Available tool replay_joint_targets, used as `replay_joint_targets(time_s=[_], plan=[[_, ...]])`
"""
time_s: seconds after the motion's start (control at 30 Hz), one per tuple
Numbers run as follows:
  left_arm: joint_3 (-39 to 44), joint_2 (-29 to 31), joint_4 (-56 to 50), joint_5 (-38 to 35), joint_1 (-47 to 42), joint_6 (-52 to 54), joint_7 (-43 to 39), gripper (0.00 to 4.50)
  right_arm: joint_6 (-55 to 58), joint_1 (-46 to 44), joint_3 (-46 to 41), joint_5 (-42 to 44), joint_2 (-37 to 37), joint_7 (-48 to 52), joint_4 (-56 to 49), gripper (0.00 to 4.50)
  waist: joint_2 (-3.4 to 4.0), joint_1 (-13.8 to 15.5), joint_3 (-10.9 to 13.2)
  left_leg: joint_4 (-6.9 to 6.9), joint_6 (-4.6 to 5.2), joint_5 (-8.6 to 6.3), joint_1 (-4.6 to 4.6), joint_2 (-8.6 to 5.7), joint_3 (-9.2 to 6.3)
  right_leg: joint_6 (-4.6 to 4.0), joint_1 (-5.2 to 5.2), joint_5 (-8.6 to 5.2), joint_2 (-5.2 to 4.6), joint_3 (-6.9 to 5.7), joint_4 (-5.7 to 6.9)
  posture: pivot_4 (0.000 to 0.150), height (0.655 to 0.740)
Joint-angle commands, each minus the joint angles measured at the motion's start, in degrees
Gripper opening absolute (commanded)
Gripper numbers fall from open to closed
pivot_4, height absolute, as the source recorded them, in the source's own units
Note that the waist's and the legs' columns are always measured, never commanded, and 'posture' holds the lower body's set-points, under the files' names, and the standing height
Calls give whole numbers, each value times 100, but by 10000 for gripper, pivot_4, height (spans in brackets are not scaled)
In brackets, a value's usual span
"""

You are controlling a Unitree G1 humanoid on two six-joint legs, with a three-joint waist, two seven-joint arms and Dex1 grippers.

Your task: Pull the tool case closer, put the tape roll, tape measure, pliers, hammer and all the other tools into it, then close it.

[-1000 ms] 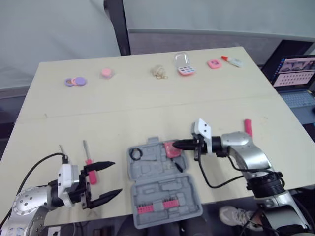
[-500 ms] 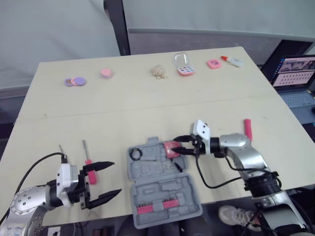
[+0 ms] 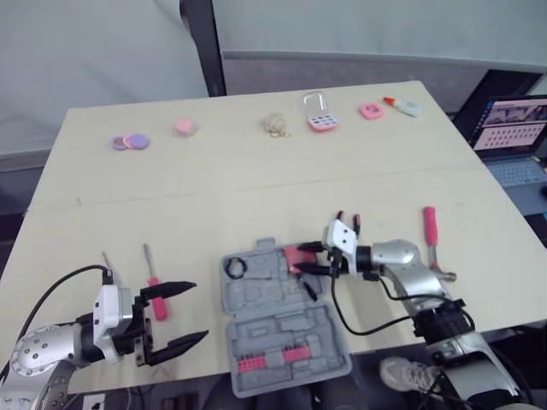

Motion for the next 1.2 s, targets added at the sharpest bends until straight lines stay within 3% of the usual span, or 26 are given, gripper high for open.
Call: replay_joint_targets(time_s=[0.03,0.3,0.57,0.73,0.9,1.03,1.2], plan=[[116,53,-233,-79,24,24,28,45000,-317,-67,108,-288,9,-174,305,21973,0,0,0,0,0,0,0,-1,0,0,0,0,0,0,0,1500,7400],[61,29,-284,-54,-22,80,66,45000,-532,65,185,-418,-50,-196,461,21973,-2,2,-2,0,0,0,14,2,-4,0,18,0,0,-1,-2,1500,7400],[-68,-21,-273,-19,-121,108,83,45000,-267,114,15,-165,-103,-153,-137,21973,-2,9,-2,0,0,0,17,3,-12,-1,29,0,0,-5,-7,1500,7400],[-147,-120,-186,-73,-280,216,235,45000,487,161,-237,244,-315,-139,-1373,21973,1,10,0,0,0,0,14,3,-13,-1,28,0,-1,-6,-11,1500,7400],[-297,-299,-117,-5,-464,368,501,45000,2182,423,-667,998,-871,-198,-3074,21973,1,40,0,1,0,0,10,8,-17,-1,27,0,-1,-8,-14,1500,7400],[-418,-264,-120,127,-412,557,643,45000,3579,1094,-1224,1680,-1472,-401,-4316,21973,0,137,0,0,1,-1,8,8,-20,-1,29,0,-4,-7,-21,1500,7400],[-488,-234,-222,145,-150,916,832,45000,4281,2349,-1826,2269,-2030,-491,-5441,21973,0,197,0,2,1,-1,9,5,-9,0,41,0,0,-6,-39,1500,7400]])
